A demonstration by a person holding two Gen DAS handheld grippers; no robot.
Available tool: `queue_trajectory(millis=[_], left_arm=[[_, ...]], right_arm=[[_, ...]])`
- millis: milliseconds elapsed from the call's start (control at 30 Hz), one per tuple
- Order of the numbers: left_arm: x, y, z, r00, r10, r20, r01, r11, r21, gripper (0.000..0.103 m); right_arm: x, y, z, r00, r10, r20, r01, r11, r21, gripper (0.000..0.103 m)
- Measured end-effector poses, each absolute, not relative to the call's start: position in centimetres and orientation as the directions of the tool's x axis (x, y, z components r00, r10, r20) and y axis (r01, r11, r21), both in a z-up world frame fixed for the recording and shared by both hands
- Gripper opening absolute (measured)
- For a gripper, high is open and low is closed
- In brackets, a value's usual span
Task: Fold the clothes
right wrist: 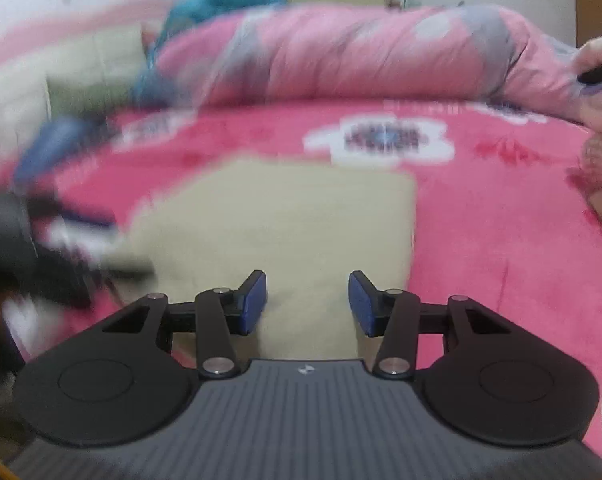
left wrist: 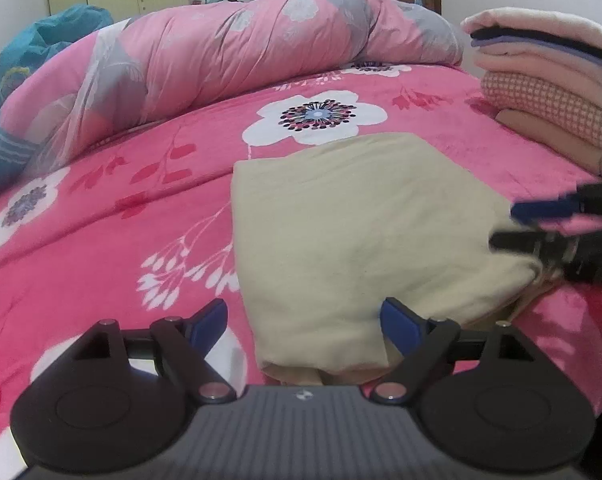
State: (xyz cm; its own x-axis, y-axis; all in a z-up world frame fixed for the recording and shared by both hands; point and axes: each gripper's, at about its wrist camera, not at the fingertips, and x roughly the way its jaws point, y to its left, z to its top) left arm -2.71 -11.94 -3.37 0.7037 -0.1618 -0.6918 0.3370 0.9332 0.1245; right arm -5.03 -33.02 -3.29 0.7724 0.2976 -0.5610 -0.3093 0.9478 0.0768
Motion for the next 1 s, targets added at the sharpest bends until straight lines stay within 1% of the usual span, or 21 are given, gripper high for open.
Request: queue_trajectory(millis=[133, 233, 333, 467, 767, 833, 900, 967, 1000], left_arm=[[-2.8, -12.3, -3.2, 0.71, -0.14, -0.69, 0.326, 0.934, 0.147, 0.086], [-2.8, -12.5, -3.2, 0.711, -0.129, -0.691, 0.321, 0.934, 0.155, 0.086], [-3.0, -12.8, -3.3, 0.714, -0.118, -0.69, 0.318, 0.933, 0.17, 0.086], [-3.2, -13.2, -3.3, 0.722, -0.1, -0.685, 0.318, 0.927, 0.2, 0.086], [-3.4, -13.8, -3.2, 0.73, -0.077, -0.679, 0.313, 0.921, 0.231, 0.086], [-3.4, -13.8, -3.2, 0.732, -0.076, -0.677, 0.316, 0.918, 0.238, 0.087], [-3.3, -13.5, -2.9, 0.737, -0.094, -0.669, 0.33, 0.914, 0.235, 0.087], [-3.2, -12.4, -2.4, 0.739, -0.138, -0.66, 0.343, 0.919, 0.192, 0.087], [-2.9, -11.5, -2.1, 0.734, -0.174, -0.656, 0.348, 0.927, 0.143, 0.087]], right_arm=[[-6.0, -33.4, -2.6, 0.807, 0.282, -0.518, -0.282, 0.956, 0.08, 0.045], [-7.5, -33.1, -1.8, 0.824, 0.311, -0.473, -0.326, 0.944, 0.053, 0.045], [-7.9, -32.5, -3.5, 0.805, 0.295, -0.514, -0.35, 0.937, -0.01, 0.046], [-8.0, -33.6, -4.6, 0.811, 0.309, -0.497, -0.311, 0.947, 0.08, 0.048], [-8.9, -33.1, -5.2, 0.839, 0.28, -0.466, -0.284, 0.957, 0.064, 0.05], [-8.9, -33.2, -5.2, 0.843, 0.274, -0.462, -0.275, 0.959, 0.067, 0.053], [-8.8, -33.6, -5.0, 0.838, 0.281, -0.467, -0.266, 0.959, 0.1, 0.055], [-8.6, -34.6, -4.1, 0.827, 0.311, -0.468, -0.258, 0.95, 0.174, 0.065], [-8.5, -35.5, -3.7, 0.824, 0.334, -0.458, -0.258, 0.94, 0.222, 0.072]])
